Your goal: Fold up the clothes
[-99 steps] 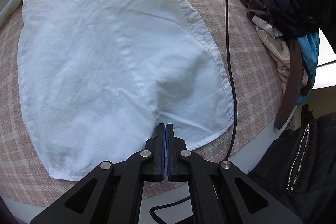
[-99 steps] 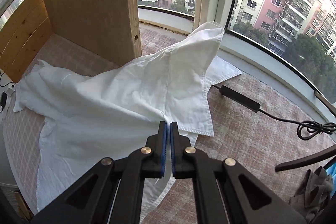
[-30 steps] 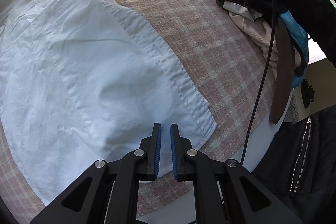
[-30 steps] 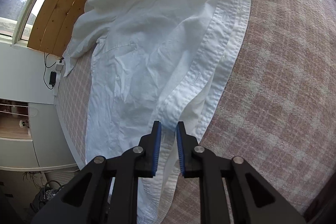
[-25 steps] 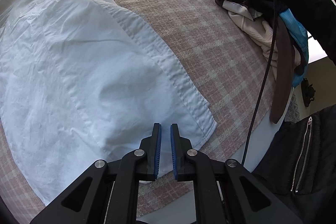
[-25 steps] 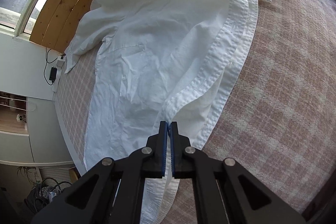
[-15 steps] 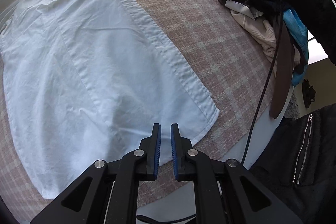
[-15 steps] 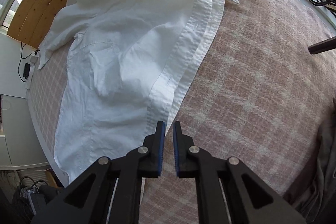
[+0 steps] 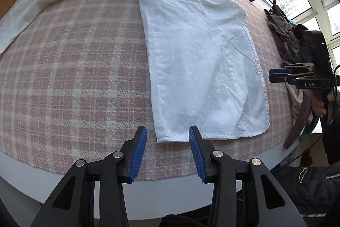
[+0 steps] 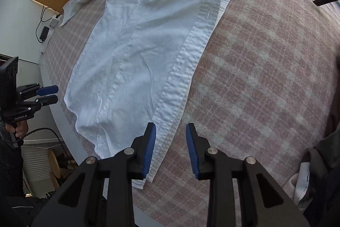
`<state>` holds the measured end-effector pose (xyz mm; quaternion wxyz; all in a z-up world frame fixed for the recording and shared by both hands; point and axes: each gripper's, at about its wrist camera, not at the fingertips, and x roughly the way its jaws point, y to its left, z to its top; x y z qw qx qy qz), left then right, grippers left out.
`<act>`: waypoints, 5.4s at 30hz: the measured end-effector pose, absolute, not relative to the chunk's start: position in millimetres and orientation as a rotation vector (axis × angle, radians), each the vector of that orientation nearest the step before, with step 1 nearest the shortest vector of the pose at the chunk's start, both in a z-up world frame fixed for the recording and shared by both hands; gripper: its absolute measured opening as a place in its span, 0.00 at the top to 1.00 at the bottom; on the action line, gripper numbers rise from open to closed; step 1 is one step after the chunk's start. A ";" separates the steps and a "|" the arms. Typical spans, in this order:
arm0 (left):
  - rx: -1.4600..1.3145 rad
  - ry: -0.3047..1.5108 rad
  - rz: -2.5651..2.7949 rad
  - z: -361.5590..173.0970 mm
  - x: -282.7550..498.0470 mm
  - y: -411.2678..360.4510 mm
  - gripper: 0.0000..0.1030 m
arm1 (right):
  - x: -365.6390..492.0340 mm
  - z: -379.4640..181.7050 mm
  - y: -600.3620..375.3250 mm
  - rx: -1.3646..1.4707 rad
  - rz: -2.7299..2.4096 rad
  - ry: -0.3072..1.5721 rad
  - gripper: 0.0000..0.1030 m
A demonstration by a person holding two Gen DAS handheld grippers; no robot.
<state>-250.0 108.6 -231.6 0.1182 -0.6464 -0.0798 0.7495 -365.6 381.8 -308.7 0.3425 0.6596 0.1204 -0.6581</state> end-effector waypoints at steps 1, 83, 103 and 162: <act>-1.910 -0.203 2.178 -239.1 -253.7 114.4 0.60 | -357.5 -312.2 382.4 1.726 -1.714 0.334 0.71; -1.616 0.338 2.272 -226.0 -568.0 110.5 0.83 | -675.7 -288.7 232.8 1.293 -1.905 0.566 0.96; -1.594 0.331 2.213 -227.8 -554.1 134.4 0.83 | -651.6 -201.9 266.4 1.116 -2.203 0.673 0.56; -1.778 0.047 2.158 -264.7 -281.1 137.2 0.77 | -312.1 -258.6 361.0 1.528 -1.714 0.378 0.60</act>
